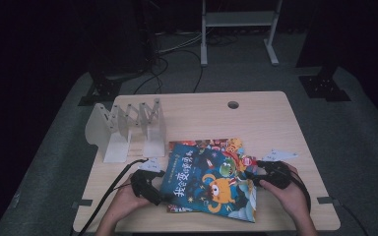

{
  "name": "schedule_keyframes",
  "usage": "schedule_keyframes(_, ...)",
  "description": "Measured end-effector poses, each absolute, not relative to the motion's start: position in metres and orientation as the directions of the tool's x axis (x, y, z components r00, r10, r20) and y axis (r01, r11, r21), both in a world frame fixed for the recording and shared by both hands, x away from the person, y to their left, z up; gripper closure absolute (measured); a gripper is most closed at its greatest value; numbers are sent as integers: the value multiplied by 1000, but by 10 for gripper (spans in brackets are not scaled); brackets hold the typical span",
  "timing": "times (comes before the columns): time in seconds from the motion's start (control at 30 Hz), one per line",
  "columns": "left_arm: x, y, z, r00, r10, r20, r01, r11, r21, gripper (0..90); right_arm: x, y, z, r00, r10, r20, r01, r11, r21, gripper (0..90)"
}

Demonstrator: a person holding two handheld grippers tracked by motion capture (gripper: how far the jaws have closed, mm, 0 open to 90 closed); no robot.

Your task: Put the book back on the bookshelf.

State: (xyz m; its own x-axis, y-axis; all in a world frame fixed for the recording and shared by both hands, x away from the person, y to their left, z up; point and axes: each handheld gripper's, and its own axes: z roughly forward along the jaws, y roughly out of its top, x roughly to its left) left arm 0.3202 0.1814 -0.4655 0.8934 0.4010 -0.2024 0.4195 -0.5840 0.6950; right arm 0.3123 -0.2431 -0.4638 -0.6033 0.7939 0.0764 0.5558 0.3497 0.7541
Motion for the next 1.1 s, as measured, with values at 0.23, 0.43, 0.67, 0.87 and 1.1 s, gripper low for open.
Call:
schedule_keyframes(0.23, 323, 193, -464, 875, 449, -182, 435, -565, 701, 0, 312, -244, -465, -606, 791, 86, 556, 343, 758, 349)
schedule_keyframes(0.43, 326, 208, -461, 852, 488, -189, 463, -534, 708, 0, 315, -240, -466, -613, 785, 91, 549, 340, 764, 349)
schedule_keyframes(0.67, 325, 223, -458, 832, 522, -187, 483, -514, 709, 0, 321, -226, -466, -636, 766, 97, 543, 354, 761, 352)
schedule_keyframes(0.87, 322, 233, -457, 817, 548, -182, 495, -502, 709, 0, 326, -211, -465, -660, 746, 88, 525, 375, 764, 353)
schedule_keyframes(1.1, 320, 238, -459, 806, 563, -185, 512, -504, 696, 0, 332, -192, -464, -696, 714, 75, 502, 409, 762, 352)
